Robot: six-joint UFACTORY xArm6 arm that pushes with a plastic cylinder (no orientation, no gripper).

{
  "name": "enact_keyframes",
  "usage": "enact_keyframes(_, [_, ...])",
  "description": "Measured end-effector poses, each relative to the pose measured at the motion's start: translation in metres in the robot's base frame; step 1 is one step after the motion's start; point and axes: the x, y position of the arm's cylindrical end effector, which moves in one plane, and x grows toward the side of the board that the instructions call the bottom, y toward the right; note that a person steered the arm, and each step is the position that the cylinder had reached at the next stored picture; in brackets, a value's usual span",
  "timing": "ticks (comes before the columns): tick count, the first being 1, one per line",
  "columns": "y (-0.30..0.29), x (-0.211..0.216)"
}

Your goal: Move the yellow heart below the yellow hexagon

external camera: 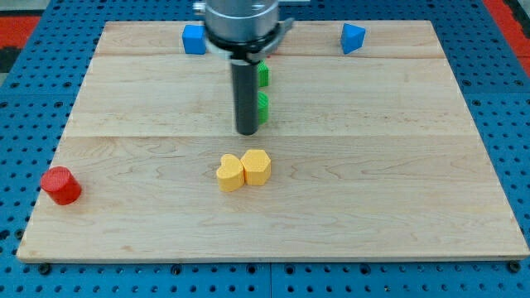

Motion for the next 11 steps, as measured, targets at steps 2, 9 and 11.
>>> enact_keyframes(2, [-0.018, 0.055])
enact_keyframes(9, [0.017, 0.148])
enact_keyframes(11, [-0.230, 0.143])
